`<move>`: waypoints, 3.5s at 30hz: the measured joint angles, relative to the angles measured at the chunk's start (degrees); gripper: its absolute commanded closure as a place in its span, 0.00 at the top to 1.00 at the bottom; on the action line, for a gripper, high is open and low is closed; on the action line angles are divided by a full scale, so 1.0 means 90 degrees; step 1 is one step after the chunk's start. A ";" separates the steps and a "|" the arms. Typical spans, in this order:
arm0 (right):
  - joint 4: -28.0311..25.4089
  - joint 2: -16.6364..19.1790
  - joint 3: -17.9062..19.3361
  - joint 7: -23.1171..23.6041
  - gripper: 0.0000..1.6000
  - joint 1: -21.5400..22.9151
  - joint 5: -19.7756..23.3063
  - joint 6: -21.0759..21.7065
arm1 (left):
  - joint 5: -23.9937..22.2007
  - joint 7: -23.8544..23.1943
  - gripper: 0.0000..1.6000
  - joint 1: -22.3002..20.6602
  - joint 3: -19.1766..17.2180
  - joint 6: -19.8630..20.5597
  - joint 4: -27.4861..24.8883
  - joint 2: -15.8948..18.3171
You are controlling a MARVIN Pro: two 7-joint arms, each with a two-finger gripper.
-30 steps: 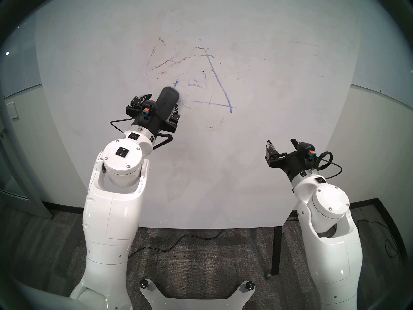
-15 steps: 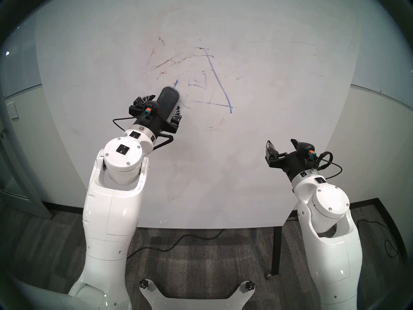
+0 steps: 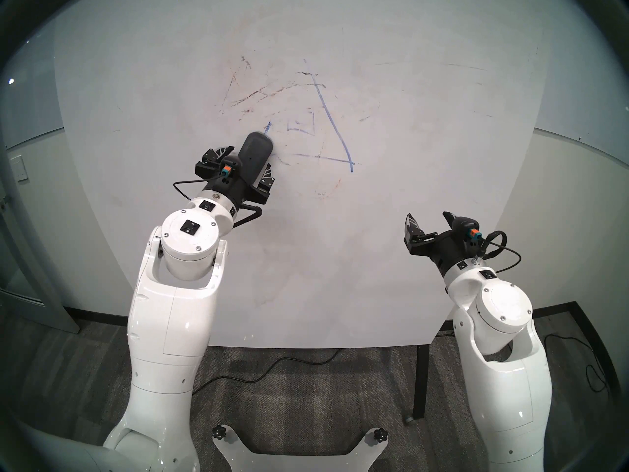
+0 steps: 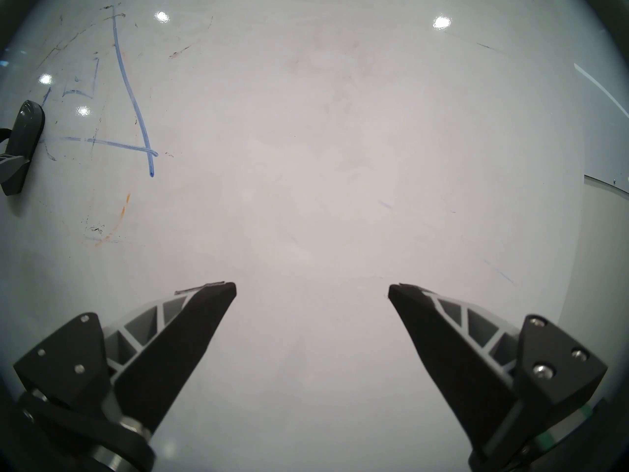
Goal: Erase all marks on the whiteboard with the eraser
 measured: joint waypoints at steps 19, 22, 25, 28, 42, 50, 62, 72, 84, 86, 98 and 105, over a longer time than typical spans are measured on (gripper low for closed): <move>0.0000 0.0000 0.0000 0.0000 1.00 0.0000 0.0000 0.0000 | -0.0053 -0.0010 0.00 0.0009 -0.0011 -0.0004 0.0045 -0.0027; 0.0000 0.0000 0.0000 0.0000 1.00 0.0000 0.0000 0.0000 | -0.0070 -0.0010 0.00 0.0013 -0.0012 -0.0004 0.0042 -0.0028; 0.0000 0.0000 0.0000 0.0000 1.00 0.0000 0.0000 0.0000 | -0.0086 -0.0010 0.00 0.0014 -0.0015 -0.0004 0.0042 -0.0028; 0.0000 0.0000 0.0000 0.0000 1.00 0.0000 0.0000 0.0000 | -0.0109 -0.0010 0.00 0.0012 -0.0018 -0.0006 0.0043 -0.0028; 0.0000 0.0000 0.0000 0.0000 1.00 0.0000 0.0000 0.0000 | -0.0175 -0.0037 0.00 -0.0064 0.0010 -0.0018 0.0074 -0.0025; 0.0002 0.0000 0.0000 0.0000 1.00 0.0000 0.0000 0.0000 | -0.0220 -0.0115 0.00 -0.0252 0.0094 -0.0050 0.0095 -0.0034; 0.0002 0.0000 0.0000 0.0000 1.00 0.0000 0.0000 0.0000 | -0.0241 -0.0181 0.00 -0.0647 0.0279 -0.0133 0.0190 -0.0082; 0.0002 0.0000 0.0000 0.0000 1.00 0.0000 0.0000 0.0000 | -0.0251 -0.0133 0.00 -0.0997 0.0405 -0.0295 0.0453 -0.0123; 0.0002 0.0000 0.0000 0.0000 1.00 0.0000 0.0000 0.0000 | -0.0305 -0.0085 0.00 -0.1345 0.0550 -0.0486 0.0716 -0.0178; 0.0002 0.0000 0.0000 0.0000 1.00 0.0000 0.0000 0.0000 | -0.0313 -0.0080 0.00 -0.1395 0.0570 -0.0507 0.0750 -0.0189; 0.0002 0.0000 0.0000 0.0000 1.00 0.0000 0.0000 0.0000 | -0.0379 -0.0032 0.00 -0.1727 0.0676 -0.0626 0.0977 -0.0266; 0.0002 0.0000 0.0000 0.0000 1.00 0.0000 0.0000 0.0000 | -0.0416 -0.0020 0.00 -0.1904 0.0703 -0.0682 0.1099 -0.0308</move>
